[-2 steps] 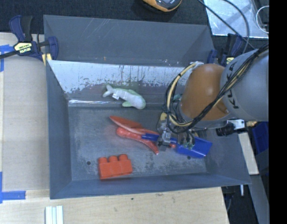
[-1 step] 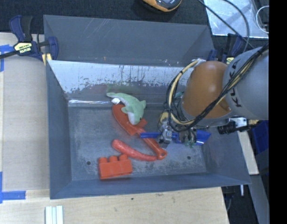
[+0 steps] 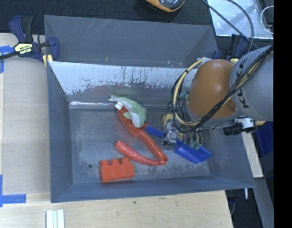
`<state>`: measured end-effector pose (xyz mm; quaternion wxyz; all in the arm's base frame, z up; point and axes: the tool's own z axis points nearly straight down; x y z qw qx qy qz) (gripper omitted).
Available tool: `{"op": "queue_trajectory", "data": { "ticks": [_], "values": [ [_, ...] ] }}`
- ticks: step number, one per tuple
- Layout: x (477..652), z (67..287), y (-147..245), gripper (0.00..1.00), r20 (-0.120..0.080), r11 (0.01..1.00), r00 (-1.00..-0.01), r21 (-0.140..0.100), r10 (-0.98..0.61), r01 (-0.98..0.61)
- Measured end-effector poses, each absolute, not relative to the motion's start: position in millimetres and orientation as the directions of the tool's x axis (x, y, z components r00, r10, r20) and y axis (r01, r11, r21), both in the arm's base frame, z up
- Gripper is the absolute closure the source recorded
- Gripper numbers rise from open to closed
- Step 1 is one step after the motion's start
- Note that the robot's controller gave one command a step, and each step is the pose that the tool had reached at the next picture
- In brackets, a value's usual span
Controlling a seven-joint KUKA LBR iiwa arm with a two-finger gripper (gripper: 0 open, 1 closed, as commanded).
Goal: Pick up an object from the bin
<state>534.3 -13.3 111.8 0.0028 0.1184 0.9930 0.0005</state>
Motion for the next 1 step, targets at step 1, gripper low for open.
{"op": "queue_trajectory", "data": {
  "ticks": [1],
  "values": [
    [533.5, 130.3, -13.4, 1.00, -0.003, 0.972, -0.972, 0.001, 0.235, 0.235]
  ]
}}
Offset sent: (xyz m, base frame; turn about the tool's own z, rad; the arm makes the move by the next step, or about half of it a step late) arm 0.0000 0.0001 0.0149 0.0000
